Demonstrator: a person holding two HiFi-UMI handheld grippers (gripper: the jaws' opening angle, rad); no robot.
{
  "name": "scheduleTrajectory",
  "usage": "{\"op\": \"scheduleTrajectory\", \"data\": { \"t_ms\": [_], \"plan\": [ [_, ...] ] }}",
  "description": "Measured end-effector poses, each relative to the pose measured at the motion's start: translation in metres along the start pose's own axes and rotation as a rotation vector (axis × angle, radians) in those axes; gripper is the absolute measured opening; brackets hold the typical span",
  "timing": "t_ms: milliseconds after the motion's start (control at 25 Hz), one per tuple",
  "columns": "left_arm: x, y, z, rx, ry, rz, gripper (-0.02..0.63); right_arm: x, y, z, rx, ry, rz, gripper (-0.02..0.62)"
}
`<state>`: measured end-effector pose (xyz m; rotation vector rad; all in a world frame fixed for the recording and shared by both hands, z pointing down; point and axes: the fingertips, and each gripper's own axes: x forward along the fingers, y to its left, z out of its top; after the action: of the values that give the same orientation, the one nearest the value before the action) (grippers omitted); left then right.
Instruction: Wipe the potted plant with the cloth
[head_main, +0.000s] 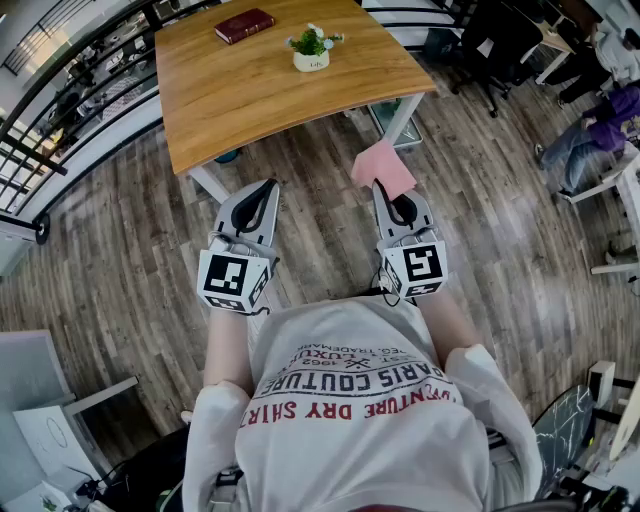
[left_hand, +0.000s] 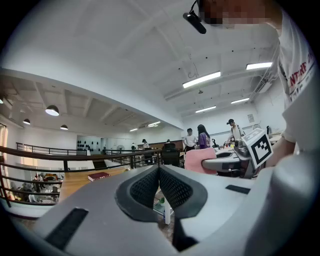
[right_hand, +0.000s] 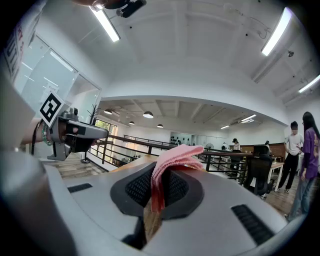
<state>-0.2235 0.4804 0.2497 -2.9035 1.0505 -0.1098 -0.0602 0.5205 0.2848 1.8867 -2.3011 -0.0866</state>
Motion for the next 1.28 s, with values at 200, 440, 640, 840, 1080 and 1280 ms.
{"op": "scheduleTrajectory", "data": {
  "t_ms": [200, 440, 640, 840, 1080, 1280],
  "plan": [
    [-0.001, 0.007, 0.0, -0.012, -0.009, 0.004, 0.017, 0.004, 0.005, -0.002, -0.006, 0.007, 0.007, 0.037],
    [0.003, 0.019, -0.004, -0.043, -0.024, 0.032, 0.017, 0.015, 0.005, -0.001, -0.03, 0.01, 0.018, 0.037],
    [0.016, 0.022, -0.008, -0.056, -0.016, 0.043, 0.017, 0.025, -0.011, -0.004, -0.019, 0.021, 0.011, 0.037],
    [0.047, 0.032, -0.018, -0.066, 0.006, 0.066, 0.017, 0.057, -0.042, -0.019, -0.007, 0.046, 0.029, 0.037],
    [0.113, 0.06, -0.035, -0.076, 0.025, 0.154, 0.017, 0.126, -0.096, -0.04, -0.01, 0.049, 0.094, 0.037],
    [0.194, 0.082, -0.037, -0.111, 0.039, 0.258, 0.017, 0.196, -0.163, -0.049, -0.007, 0.053, 0.179, 0.037]
  ]
}}
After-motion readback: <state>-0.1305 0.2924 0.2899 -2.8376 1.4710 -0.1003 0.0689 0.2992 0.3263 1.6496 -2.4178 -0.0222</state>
